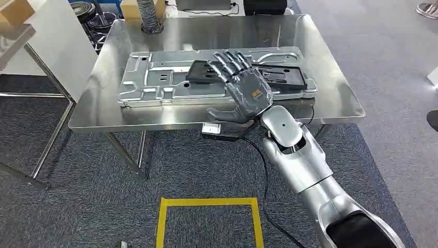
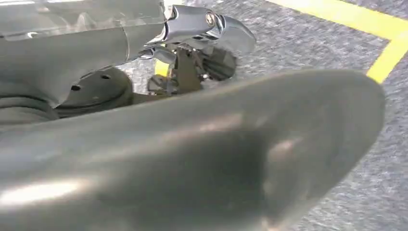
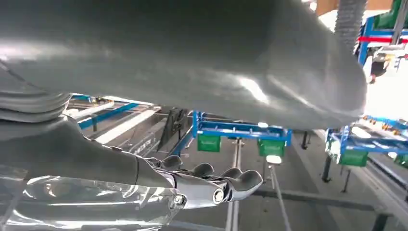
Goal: Take the parts from the cabinet and place them on the table.
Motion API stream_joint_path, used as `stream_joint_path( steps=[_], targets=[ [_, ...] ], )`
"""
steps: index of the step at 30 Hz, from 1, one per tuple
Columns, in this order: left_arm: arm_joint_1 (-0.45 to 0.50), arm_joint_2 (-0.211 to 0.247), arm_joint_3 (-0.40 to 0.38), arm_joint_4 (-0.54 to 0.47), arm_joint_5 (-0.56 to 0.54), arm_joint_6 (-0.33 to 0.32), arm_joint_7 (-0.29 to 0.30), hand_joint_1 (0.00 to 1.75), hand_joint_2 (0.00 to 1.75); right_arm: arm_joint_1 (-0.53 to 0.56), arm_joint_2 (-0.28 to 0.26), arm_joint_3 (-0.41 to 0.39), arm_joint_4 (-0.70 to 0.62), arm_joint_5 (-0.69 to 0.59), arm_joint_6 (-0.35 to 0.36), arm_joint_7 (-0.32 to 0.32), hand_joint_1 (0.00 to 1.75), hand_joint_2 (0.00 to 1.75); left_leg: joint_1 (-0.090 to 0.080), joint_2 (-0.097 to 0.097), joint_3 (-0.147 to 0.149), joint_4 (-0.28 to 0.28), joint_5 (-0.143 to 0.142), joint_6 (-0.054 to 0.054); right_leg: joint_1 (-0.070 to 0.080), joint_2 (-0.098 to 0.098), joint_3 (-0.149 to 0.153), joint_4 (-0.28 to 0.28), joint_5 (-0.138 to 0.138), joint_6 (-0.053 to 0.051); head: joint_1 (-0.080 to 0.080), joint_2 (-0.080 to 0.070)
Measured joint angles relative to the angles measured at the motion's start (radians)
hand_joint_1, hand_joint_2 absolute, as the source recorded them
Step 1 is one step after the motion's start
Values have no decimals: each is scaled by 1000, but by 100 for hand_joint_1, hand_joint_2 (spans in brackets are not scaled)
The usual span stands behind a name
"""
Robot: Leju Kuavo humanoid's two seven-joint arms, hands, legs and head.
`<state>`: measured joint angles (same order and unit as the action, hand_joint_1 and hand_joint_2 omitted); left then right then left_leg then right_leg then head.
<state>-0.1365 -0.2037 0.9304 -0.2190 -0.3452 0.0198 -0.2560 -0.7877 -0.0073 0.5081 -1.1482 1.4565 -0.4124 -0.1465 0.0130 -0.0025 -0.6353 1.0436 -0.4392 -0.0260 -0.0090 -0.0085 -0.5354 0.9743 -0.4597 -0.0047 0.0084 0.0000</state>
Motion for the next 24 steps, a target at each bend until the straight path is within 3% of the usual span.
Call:
stream_joint_path(
  steps=[1,2,3,4,5,6,8,10,11,12,14,15,16,17,19,20,21,24],
  targets=[
    [0,0,0,0,0,0,0,0,0,0,0,0,0,0,0,0,0,0,0,0,-4,9,-9,0,0,0,-1,0,1,-1,0,0],
    [5,0,0,0,-1,0,-2,0,0,10,-2,-3,0,-1,0,1,0,0,1,0,-93,271,-146,-9,6,-1,-26,4,17,-8,-4,0],
    [5,0,0,0,-4,1,-1,0,0,21,-6,-13,-4,2,-1,3,0,0,1,0,9,132,-65,-4,7,0,-50,23,23,-4,-5,0],
    [4,0,-1,0,-6,2,0,0,0,22,-8,-15,-8,2,-1,5,0,0,1,0,62,43,-35,0,7,0,-56,31,23,-4,-5,0],
    [2,0,-2,0,-9,3,2,0,0,23,-9,-18,-13,4,-2,6,0,0,0,-1,94,-12,-58,7,8,0,-65,36,24,0,-4,0],
    [1,0,-2,0,-10,3,2,0,0,25,-10,-20,-17,7,-3,9,0,0,-6,-1,92,-16,-43,10,11,1,-71,39,28,6,-4,0],
    [2,0,-2,0,-10,5,2,0,0,34,-11,-24,-21,13,-4,12,0,0,-8,-1,83,-17,-40,15,10,1,-74,39,39,20,-4,0],
    [3,-2,-2,0,-10,6,2,0,0,41,-14,-29,-27,16,-4,14,0,0,4,2,80,-33,-24,37,12,5,-80,42,37,29,-4,0],
    [1,-2,-2,0,-10,7,2,0,0,41,-14,-30,-27,17,-3,14,0,0,2,3,73,-36,-15,46,9,8,-91,69,-1,35,-3,0],
    [-1,-1,-2,0,-10,7,2,0,0,41,-14,-32,-27,17,-3,14,0,0,2,4,62,-36,-7,52,6,9,-115,132,-52,41,0,0],
    [0,-1,-2,0,-8,7,1,0,0,45,-15,-33,-27,17,-3,14,0,0,1,4,42,-34,7,53,1,8,-169,288,-138,51,-1,0],
    [1,-1,-2,0,-6,7,1,0,0,49,-15,-32,-27,17,-3,14,0,0,1,4,31,-33,14,52,-1,8,-185,347,-155,54,0,0],
    [2,-1,-2,0,-3,7,1,0,0,51,-15,-32,-27,18,-3,14,0,0,1,4,20,-31,22,51,-4,8,-175,353,-140,56,0,0],
    [3,-1,-2,0,-3,6,0,0,0,50,-15,-32,-27,18,-3,14,0,0,1,4,11,-29,28,49,-6,8,-145,314,-109,56,0,0],
    [3,-1,-2,0,1,6,0,0,0,47,-15,-32,-27,18,-3,14,0,0,1,3,-5,-24,39,44,-7,8,-33,141,-42,50,0,0],
    [3,-1,-2,0,1,6,0,0,0,43,-14,-32,-27,19,-3,14,0,0,1,3,-8,-22,45,39,-6,9,22,56,-45,45,0,0],
    [3,-1,-2,0,2,6,-1,0,0,39,-13,-33,-27,19,-3,14,0,0,-3,2,-13,-22,52,32,1,9,41,12,-58,41,-1,0],
    [4,-1,-2,0,2,7,-2,0,0,36,-13,-34,-27,20,-2,14,0,0,0,2,-15,-36,79,12,7,9,25,18,-38,25,5,0]
  ],
)
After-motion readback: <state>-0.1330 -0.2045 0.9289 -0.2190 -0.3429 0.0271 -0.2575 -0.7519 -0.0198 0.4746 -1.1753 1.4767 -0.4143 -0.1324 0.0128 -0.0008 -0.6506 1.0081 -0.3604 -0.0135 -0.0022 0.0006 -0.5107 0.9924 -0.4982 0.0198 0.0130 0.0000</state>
